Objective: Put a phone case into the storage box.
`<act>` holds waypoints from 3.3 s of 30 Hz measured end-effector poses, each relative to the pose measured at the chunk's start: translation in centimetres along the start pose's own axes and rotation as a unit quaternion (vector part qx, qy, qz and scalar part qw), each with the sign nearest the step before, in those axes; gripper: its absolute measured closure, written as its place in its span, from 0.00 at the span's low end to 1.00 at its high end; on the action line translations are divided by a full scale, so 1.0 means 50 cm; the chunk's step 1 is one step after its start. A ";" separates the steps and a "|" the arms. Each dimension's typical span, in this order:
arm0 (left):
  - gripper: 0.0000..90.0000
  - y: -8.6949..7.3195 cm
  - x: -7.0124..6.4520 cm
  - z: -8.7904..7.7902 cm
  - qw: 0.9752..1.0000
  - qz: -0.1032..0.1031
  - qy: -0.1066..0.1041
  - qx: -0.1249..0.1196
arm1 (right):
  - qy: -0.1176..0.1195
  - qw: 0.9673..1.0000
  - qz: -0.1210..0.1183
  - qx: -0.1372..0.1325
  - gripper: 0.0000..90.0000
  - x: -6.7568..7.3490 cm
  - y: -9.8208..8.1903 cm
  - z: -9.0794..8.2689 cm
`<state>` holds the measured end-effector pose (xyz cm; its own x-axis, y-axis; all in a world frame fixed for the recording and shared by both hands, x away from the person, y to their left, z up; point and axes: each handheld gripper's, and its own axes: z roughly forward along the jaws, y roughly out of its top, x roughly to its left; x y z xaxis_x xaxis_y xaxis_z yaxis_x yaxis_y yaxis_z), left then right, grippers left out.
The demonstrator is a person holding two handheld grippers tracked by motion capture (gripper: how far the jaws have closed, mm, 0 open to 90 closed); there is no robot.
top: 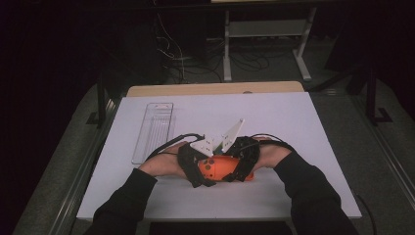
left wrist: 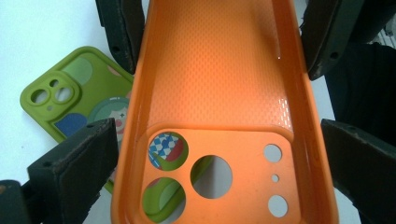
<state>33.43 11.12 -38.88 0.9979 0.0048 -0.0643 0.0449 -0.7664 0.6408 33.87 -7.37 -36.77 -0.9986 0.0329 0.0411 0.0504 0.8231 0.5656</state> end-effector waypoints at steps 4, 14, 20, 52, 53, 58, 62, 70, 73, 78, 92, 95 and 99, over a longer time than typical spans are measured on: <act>0.02 -0.002 0.000 -0.001 1.000 0.001 0.002 0.005 | 0.001 1.000 -0.005 0.000 0.17 0.001 0.002 0.002; 0.16 -0.001 -0.004 -0.004 1.000 0.008 -0.006 0.008 | 0.002 1.000 -0.004 0.000 0.17 0.006 0.006 0.000; 0.17 -0.001 -0.002 -0.004 1.000 0.003 -0.009 0.010 | 0.004 1.000 -0.006 -0.001 0.17 0.005 0.005 0.001; 0.18 -0.018 0.014 -0.033 0.994 -0.085 0.066 -0.008 | -0.090 0.980 0.135 -0.113 0.04 -0.028 -0.063 -0.106; 0.18 -0.020 0.016 -0.035 0.993 -0.093 0.070 -0.008 | -0.094 0.978 0.147 -0.118 0.04 -0.028 -0.067 -0.111; 0.18 -0.024 0.023 -0.040 0.986 -0.131 0.100 -0.005 | -0.124 0.963 0.191 -0.144 0.04 -0.028 -0.090 -0.129; 0.18 -0.026 0.030 -0.045 0.981 -0.148 0.126 -0.001 | -0.153 0.952 0.214 -0.154 0.04 -0.026 -0.111 -0.132; 0.18 -0.030 0.035 -0.038 0.971 -0.184 0.151 0.004 | -0.183 0.932 0.274 -0.153 0.02 -0.017 -0.146 -0.100; 0.18 -0.030 0.037 -0.038 0.969 -0.192 0.155 0.010 | -0.180 0.925 0.296 -0.156 0.02 -0.013 -0.155 -0.082; 0.18 -0.031 0.038 -0.039 0.967 -0.201 0.159 0.019 | -0.202 0.916 0.310 -0.156 0.00 -0.004 -0.165 -0.049; 0.18 -0.032 0.041 -0.042 0.964 -0.210 0.161 0.015 | -0.230 0.910 0.312 -0.146 0.00 0.011 -0.160 0.007; 0.18 -0.032 0.039 -0.040 0.962 -0.220 0.163 0.008 | -0.233 0.912 0.306 -0.144 0.00 0.010 -0.158 0.010; 0.18 -0.032 0.040 -0.040 0.962 -0.218 0.161 0.009 | -0.235 0.913 0.303 -0.142 0.00 0.010 -0.158 0.012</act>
<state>35.42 13.66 -38.52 0.8466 0.5259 -0.0815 0.4652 -0.6570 0.5933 32.98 -13.53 -41.71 -0.6788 0.7278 0.0974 0.5310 0.3949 0.7497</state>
